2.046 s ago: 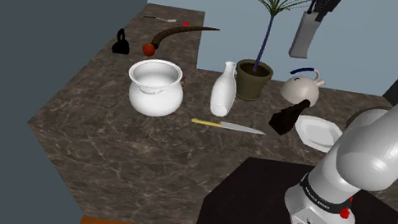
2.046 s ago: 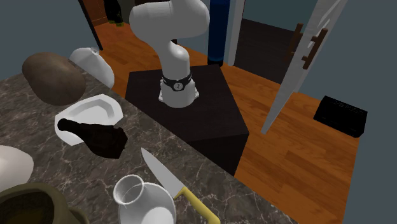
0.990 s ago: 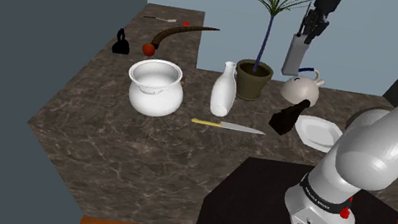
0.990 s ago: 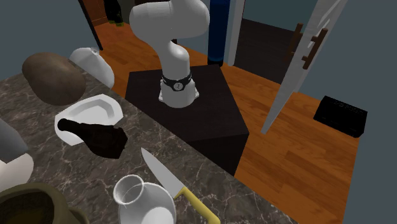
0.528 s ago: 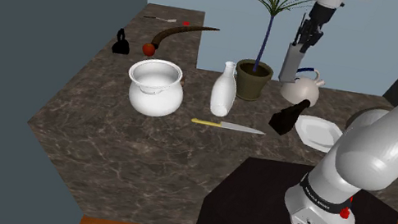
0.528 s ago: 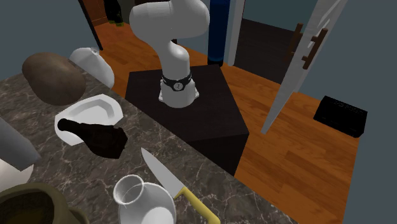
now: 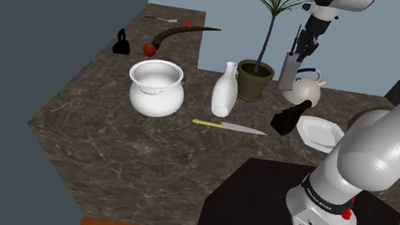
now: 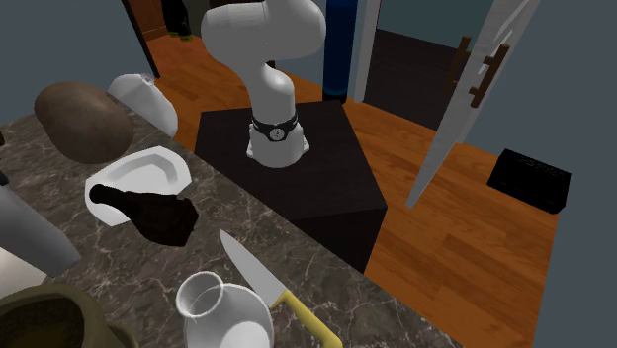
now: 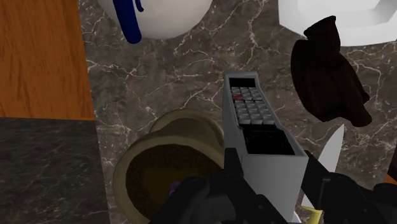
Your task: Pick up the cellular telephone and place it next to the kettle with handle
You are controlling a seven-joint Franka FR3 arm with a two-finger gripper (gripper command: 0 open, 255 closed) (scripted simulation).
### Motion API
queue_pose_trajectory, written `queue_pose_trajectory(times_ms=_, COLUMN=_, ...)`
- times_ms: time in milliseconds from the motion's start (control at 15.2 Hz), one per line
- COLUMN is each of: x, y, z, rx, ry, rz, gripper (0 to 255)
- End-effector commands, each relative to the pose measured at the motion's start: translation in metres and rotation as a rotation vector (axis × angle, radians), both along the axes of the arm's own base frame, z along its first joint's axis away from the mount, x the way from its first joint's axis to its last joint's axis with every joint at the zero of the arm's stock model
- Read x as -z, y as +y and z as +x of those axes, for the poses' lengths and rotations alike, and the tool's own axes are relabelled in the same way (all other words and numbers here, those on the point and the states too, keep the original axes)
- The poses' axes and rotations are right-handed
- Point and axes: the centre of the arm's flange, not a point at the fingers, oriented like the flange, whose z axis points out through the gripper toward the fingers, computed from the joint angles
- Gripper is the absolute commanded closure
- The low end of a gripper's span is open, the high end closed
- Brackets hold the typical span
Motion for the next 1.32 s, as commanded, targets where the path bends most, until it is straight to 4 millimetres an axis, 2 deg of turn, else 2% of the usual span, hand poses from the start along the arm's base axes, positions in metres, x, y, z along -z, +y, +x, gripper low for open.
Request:
queue_pose_trajectory(times_ms=0, x=0.011, y=0.000, z=-0.001, rx=0.000, ry=-0.001, rz=-0.001, gripper=255)
queue_pose_trajectory(times_ms=1254, x=0.111, y=0.000, z=-0.001, rx=0.000, ry=-0.001, rz=-0.001, gripper=255)
